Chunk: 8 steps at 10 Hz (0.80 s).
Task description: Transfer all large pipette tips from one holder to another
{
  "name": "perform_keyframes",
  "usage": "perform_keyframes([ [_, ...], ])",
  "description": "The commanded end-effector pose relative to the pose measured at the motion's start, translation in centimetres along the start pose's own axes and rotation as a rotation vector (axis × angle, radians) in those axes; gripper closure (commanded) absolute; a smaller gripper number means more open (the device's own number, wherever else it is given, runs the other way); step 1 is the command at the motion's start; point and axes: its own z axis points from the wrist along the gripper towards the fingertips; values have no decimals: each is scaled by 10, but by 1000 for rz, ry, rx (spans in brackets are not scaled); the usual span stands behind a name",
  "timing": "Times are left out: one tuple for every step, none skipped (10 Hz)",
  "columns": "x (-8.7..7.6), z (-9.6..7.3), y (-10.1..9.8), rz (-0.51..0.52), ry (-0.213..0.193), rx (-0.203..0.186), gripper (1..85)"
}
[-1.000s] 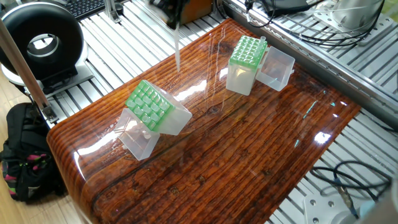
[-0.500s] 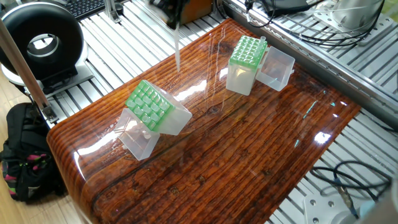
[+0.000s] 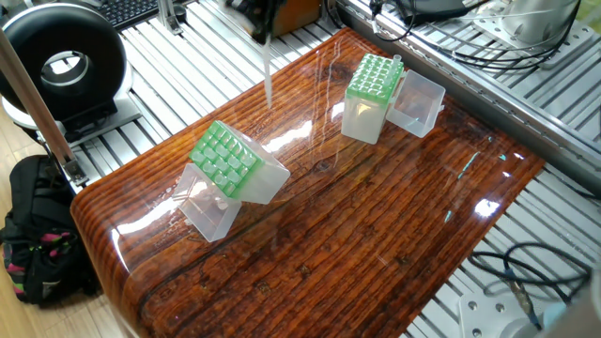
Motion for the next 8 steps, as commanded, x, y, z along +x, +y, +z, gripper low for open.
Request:
perform_keyframes([
  [16, -3, -27, -12, -13, -3, 733],
  [24, -6, -41, -38, 0, -8, 733],
  [33, -9, -52, -57, 9, -35, 730],
  [42, -8, -59, -68, 10, -47, 730],
  [49, -6, -65, -79, 2, -49, 727],
  [56, -6, -69, -87, 1, -47, 727],
  [67, -7, -75, -91, 15, -44, 727],
  [76, -4, -77, -88, 25, -54, 727],
])
